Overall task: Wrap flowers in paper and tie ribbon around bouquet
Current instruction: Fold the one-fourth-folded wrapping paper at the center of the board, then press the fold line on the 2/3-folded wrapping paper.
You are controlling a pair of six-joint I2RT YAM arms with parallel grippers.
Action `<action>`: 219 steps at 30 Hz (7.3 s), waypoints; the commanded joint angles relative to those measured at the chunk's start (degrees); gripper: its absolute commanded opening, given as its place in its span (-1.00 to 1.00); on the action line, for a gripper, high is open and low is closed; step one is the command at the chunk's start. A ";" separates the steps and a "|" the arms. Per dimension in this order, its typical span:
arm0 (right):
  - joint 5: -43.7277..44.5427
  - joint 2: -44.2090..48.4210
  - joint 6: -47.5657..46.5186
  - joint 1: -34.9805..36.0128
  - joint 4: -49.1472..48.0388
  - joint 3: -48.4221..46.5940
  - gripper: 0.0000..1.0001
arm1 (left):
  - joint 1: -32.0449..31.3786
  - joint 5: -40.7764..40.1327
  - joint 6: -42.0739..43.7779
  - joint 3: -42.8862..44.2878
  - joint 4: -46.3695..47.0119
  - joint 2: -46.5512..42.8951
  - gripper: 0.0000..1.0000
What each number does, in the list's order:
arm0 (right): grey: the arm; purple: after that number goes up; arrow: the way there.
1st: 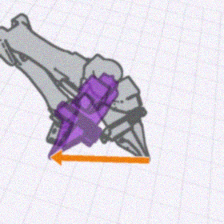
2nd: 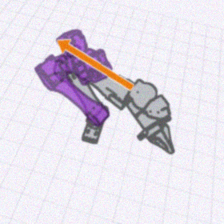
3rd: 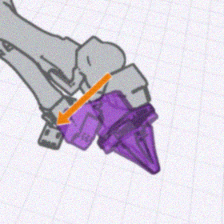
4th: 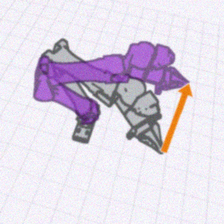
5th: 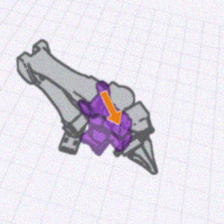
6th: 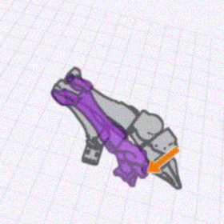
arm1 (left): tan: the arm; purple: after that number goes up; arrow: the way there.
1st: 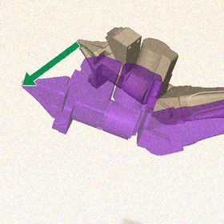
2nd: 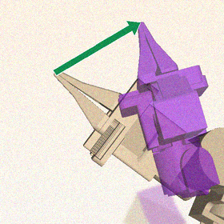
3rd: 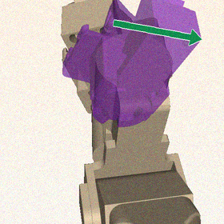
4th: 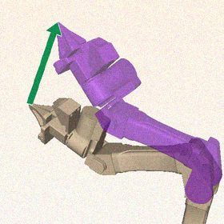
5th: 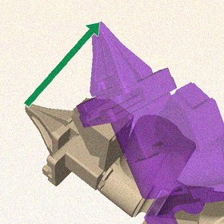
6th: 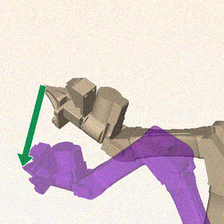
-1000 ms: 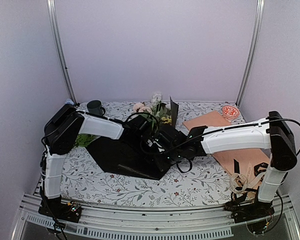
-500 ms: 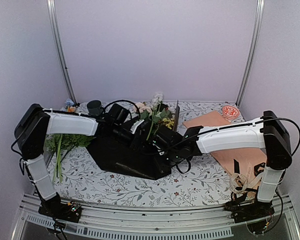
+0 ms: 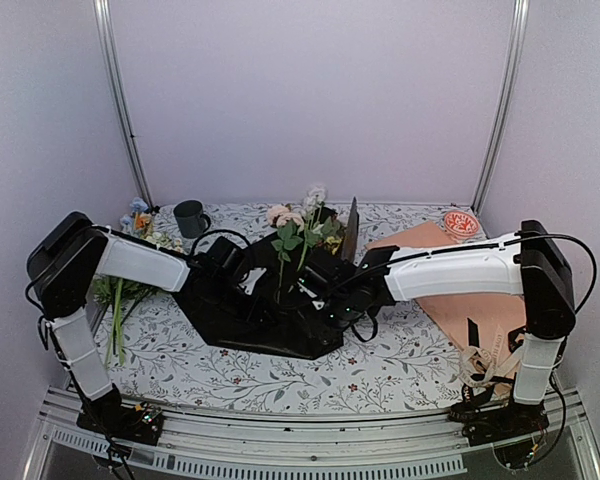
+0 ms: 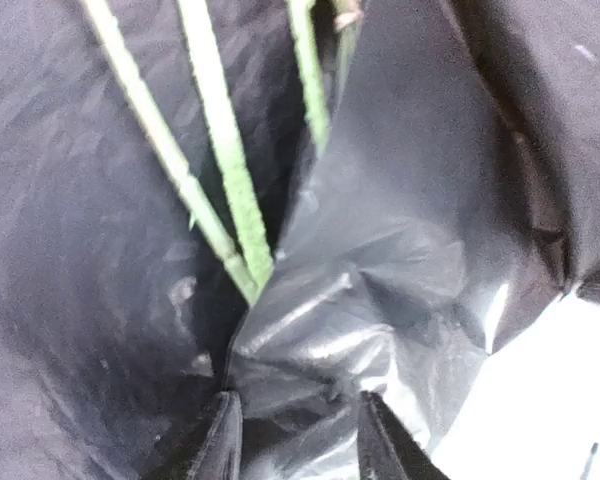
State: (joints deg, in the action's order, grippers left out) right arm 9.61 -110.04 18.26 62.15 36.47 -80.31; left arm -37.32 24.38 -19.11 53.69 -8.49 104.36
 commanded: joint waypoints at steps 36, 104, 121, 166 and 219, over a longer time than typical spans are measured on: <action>-1.52 -16.00 -20.20 3.12 13.15 -22.96 -1.00 | 11.79 3.54 -5.15 -7.24 14.04 -17.58 0.09; -32.17 20.28 52.84 -12.31 -53.17 39.73 0.26 | 8.57 5.79 -9.75 -13.03 35.85 6.60 -1.00; -32.74 9.18 52.89 -10.36 -58.25 39.58 0.85 | 6.14 3.27 -8.74 -12.51 33.10 9.97 -1.00; -28.76 37.12 17.12 -23.17 -12.88 40.53 -0.36 | -5.72 4.17 -13.32 -7.33 37.92 11.34 -1.00; -45.63 9.08 3.01 -35.45 -31.29 31.50 -0.88 | -7.37 -7.44 -10.17 -6.54 27.28 3.66 -1.00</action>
State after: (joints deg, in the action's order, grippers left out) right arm -39.35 -105.86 23.38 28.38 6.00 -49.69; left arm -43.20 20.23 -28.38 48.01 20.80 110.28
